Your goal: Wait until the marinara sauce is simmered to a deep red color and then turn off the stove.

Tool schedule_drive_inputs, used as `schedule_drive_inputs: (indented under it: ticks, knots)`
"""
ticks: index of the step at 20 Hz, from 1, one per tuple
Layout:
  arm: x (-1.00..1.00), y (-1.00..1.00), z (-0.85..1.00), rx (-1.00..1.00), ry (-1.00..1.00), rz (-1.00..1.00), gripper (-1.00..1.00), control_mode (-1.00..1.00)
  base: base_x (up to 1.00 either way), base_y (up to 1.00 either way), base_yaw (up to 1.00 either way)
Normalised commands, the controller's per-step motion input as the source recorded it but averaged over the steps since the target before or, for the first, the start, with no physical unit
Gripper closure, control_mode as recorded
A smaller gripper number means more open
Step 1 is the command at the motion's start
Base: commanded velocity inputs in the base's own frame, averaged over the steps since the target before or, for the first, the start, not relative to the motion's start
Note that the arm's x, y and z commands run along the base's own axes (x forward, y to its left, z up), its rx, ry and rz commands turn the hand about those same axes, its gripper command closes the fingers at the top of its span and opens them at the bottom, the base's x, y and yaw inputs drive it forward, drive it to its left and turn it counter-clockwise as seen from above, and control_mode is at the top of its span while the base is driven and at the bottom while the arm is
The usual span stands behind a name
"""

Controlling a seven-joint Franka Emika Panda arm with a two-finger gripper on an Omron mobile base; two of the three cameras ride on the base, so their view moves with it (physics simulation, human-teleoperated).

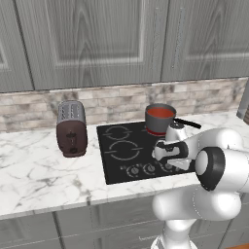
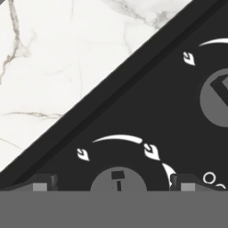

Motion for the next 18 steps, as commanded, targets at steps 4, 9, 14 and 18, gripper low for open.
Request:
schedule_drive_inputs:
  ticks: [4, 9, 14, 18]
  knots:
    - [0.0, 0.0, 0.0, 0.0, 0.0, 0.0, -1.0, -1.0, 0.0, 0.0, 0.0]
    - [0.0, 0.0, 0.0, 0.0, 0.0, 0.0, -1.0, -1.0, 0.0, 0.0, 0.0]
    - [0.0, 0.0, 0.0, 0.0, 0.0, 0.0, -1.0, -1.0, 0.0, 0.0, 0.0]
    - [0.0, 0.0, 0.0, 0.0, 0.0, 0.0, -1.0, -1.0, 0.0, 0.0, 0.0]
